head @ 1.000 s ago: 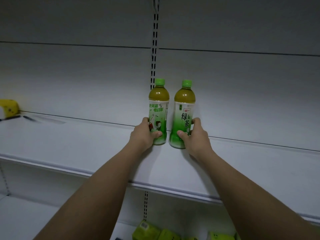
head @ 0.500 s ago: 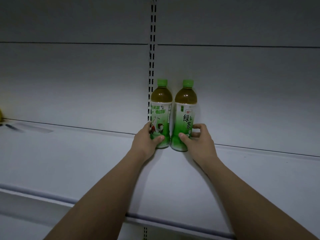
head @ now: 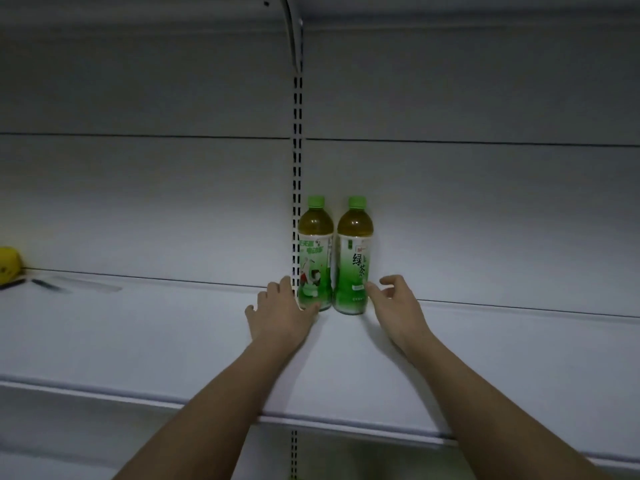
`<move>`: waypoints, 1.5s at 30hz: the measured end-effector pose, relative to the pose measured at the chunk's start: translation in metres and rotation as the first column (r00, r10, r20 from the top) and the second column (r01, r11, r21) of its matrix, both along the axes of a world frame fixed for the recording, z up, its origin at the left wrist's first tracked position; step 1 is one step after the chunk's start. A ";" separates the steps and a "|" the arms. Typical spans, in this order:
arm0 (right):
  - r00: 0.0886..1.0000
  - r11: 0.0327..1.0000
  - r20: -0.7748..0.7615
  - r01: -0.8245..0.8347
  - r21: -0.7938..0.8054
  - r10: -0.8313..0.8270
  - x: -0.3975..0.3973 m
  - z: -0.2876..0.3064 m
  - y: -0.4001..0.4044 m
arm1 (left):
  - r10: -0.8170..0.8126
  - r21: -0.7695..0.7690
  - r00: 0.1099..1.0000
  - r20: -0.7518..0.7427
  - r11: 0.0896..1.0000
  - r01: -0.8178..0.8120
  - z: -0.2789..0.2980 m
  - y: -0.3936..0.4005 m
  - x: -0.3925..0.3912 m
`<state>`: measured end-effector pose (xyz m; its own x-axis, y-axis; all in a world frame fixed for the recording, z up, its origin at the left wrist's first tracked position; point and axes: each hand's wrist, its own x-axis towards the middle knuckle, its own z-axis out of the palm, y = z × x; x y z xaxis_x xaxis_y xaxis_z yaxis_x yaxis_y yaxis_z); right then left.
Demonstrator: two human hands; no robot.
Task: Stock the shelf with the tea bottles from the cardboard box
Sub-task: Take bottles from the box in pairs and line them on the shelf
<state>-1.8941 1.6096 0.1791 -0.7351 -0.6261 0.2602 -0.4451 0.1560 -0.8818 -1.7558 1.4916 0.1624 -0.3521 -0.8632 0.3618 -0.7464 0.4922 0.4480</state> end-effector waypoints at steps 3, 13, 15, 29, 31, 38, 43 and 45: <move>0.996 0.993 -0.066 -0.054 0.109 0.062 0.012 0.005 0.028 | -0.034 0.020 0.998 0.052 0.999 0.033 0.001 0.020 0.020; 0.915 0.896 -0.327 -0.075 0.438 0.236 0.079 0.034 0.127 | -0.184 0.032 0.979 0.092 0.983 0.181 0.033 0.124 0.097; 0.890 0.891 -0.375 -0.069 0.449 0.258 0.094 0.035 0.146 | -0.211 0.064 0.975 0.072 0.976 0.207 0.032 0.145 0.111; 0.914 0.825 -0.116 -0.289 0.487 0.389 0.176 -0.100 0.252 | -0.271 0.398 0.961 0.049 0.888 0.230 -0.102 0.269 0.190; 0.925 0.801 -0.031 -0.311 0.512 0.379 0.179 -0.134 0.258 | -0.245 0.441 0.969 0.038 0.874 0.204 -0.137 0.280 0.195; 0.913 0.687 0.243 -0.407 0.601 0.329 0.185 -0.255 0.277 | -0.287 0.566 0.953 0.095 0.803 0.185 -0.253 0.309 0.197; 0.883 0.617 0.443 -0.435 0.656 0.151 0.174 -0.325 0.288 | -0.286 0.609 0.956 0.069 0.771 0.187 -0.307 0.303 0.190; 0.872 0.641 0.487 -0.400 0.655 0.047 0.169 -0.356 0.298 | -0.273 0.682 0.956 0.108 0.720 0.129 -0.332 0.301 0.190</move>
